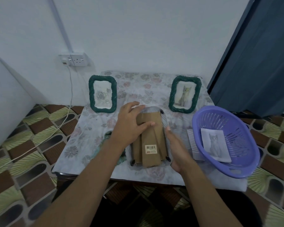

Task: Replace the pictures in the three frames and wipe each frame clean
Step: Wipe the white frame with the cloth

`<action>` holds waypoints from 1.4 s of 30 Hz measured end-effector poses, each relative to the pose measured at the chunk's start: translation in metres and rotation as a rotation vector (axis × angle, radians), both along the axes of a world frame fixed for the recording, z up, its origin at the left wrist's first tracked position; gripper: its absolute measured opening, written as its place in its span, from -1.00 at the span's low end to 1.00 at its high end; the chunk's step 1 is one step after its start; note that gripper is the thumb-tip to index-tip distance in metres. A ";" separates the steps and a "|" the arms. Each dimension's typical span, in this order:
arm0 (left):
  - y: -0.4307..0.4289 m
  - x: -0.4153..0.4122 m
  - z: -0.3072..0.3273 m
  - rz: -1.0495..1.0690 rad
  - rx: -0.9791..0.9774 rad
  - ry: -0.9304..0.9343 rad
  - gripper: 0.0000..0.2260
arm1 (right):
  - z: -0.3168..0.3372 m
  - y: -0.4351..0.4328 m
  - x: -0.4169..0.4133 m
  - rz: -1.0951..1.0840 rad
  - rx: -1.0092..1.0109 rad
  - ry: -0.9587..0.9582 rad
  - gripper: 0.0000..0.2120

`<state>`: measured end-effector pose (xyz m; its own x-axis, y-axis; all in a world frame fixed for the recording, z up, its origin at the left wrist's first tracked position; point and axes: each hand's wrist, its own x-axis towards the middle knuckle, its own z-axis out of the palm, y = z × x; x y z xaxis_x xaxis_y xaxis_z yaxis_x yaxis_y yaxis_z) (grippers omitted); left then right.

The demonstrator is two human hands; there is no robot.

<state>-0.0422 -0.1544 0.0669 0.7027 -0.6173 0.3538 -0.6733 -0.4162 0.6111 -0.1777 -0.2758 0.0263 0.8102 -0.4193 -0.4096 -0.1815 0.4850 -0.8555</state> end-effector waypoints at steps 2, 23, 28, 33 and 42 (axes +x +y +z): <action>-0.001 -0.003 -0.003 0.053 -0.009 -0.026 -0.34 | -0.002 0.003 0.002 -0.038 0.015 -0.012 -0.54; -0.003 -0.047 0.019 0.032 0.405 0.233 -0.40 | -0.016 0.017 0.015 -0.284 -0.133 -0.041 -0.27; -0.002 -0.037 0.044 -0.026 0.545 0.187 -0.58 | -0.019 0.010 0.010 -0.266 -0.269 -0.051 -0.64; -0.002 -0.033 0.051 0.024 0.451 0.256 -0.70 | -0.023 -0.002 0.010 -0.215 -0.032 -0.112 -0.43; 0.003 -0.026 0.058 0.053 0.234 0.452 -0.75 | -0.018 -0.008 0.017 -0.113 0.500 -0.112 -0.49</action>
<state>-0.0682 -0.1515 0.1253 0.7858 -0.6033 -0.1360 -0.3375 -0.6027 0.7231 -0.1610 -0.2843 0.0086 0.8212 -0.2821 -0.4960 -0.0253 0.8504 -0.5256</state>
